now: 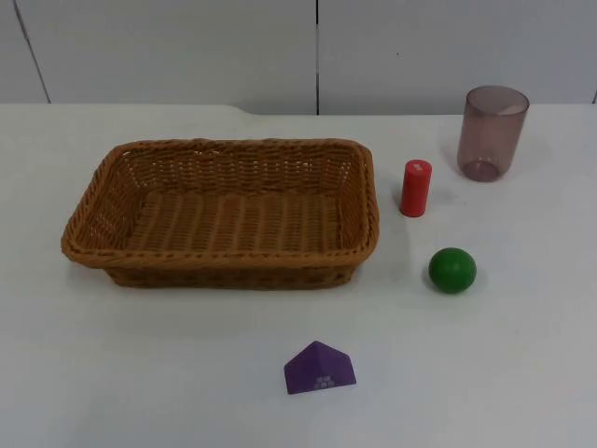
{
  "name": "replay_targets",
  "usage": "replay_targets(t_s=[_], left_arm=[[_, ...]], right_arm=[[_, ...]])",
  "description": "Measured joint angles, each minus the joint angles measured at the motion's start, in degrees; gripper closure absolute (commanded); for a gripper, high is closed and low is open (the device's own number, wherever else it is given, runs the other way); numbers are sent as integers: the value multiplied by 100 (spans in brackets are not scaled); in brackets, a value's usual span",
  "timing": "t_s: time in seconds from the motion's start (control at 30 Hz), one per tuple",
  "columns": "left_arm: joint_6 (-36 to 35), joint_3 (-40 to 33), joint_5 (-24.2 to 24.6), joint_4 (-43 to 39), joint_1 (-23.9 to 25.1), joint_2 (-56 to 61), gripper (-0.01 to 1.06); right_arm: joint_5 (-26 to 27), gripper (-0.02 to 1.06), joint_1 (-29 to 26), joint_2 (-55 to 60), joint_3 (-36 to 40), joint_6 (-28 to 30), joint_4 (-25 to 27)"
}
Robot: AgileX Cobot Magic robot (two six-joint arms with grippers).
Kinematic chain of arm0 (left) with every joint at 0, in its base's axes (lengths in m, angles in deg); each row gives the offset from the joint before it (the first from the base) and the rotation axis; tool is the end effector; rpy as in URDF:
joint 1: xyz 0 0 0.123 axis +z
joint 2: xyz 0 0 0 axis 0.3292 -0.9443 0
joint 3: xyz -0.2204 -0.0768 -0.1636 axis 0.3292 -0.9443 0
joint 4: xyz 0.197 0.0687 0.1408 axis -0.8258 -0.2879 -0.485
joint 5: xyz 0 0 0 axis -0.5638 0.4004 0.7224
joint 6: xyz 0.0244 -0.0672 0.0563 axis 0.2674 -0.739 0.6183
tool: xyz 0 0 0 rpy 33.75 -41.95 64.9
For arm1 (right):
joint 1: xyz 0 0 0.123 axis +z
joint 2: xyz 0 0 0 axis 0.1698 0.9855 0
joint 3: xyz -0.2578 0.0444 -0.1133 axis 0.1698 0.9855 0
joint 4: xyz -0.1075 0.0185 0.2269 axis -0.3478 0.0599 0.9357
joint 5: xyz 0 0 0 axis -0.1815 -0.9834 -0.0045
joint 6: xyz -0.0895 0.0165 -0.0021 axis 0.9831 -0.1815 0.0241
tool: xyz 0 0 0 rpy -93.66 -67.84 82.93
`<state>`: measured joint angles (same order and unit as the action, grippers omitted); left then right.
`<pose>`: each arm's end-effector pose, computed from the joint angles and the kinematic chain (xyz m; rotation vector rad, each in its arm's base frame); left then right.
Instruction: Pick up the basket with the left hand and place the triangular block into the basket with the right hand.
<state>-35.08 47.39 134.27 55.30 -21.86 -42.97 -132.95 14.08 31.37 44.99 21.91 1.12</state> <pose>-0.0054 0.0009 0.2750 0.0473 2.0725 -0.0200 -0.0072 -0.0001 0.2792 -0.0693 2.0576 0.0597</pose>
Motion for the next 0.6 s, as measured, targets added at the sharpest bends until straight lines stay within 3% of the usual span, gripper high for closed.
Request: replay_targets(t_s=[0.6], left_arm=[[-401, 15, 0, -240, 0, -103, 0]], right_arm=[[11, 0, 0, 18, 0, -223, -81]])
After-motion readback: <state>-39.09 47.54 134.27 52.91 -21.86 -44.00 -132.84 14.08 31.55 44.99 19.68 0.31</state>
